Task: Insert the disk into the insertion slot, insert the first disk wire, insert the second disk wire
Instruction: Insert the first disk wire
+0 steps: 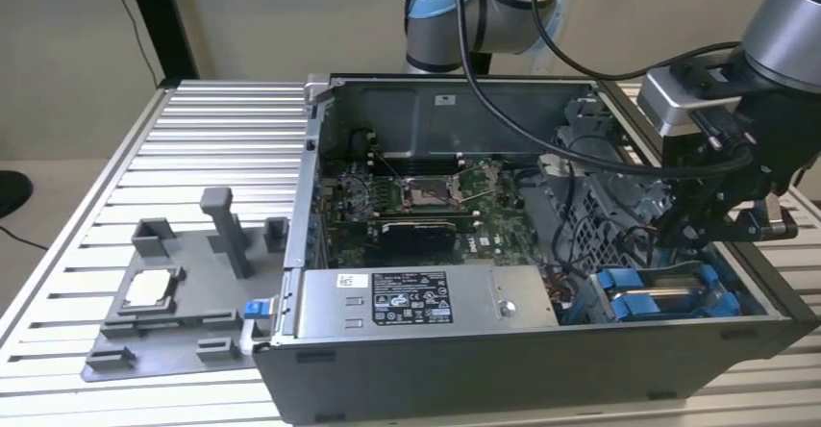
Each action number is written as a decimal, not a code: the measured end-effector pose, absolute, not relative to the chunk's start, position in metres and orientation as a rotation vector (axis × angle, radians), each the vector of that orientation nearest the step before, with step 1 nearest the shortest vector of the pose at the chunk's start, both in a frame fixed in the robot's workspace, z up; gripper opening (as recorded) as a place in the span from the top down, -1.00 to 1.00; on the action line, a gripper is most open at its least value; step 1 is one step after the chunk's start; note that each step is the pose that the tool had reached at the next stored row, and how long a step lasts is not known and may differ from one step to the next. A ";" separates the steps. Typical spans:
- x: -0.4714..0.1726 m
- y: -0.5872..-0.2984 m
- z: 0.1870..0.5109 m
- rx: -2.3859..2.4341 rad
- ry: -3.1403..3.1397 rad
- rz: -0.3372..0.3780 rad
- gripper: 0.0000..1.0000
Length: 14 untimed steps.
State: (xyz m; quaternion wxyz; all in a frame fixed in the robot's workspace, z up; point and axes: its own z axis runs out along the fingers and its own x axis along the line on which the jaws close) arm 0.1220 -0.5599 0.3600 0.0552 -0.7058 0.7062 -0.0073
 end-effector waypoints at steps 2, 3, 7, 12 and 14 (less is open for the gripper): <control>0.122 -0.560 0.360 -2.143 2.144 -0.021 1.00; 0.123 -0.560 0.360 -2.146 2.147 -0.016 1.00; 0.127 -0.561 0.360 -2.166 2.171 0.030 1.00; 0.133 -0.566 0.360 -2.172 2.177 0.044 1.00; 0.136 -0.568 0.360 -2.174 2.180 0.049 1.00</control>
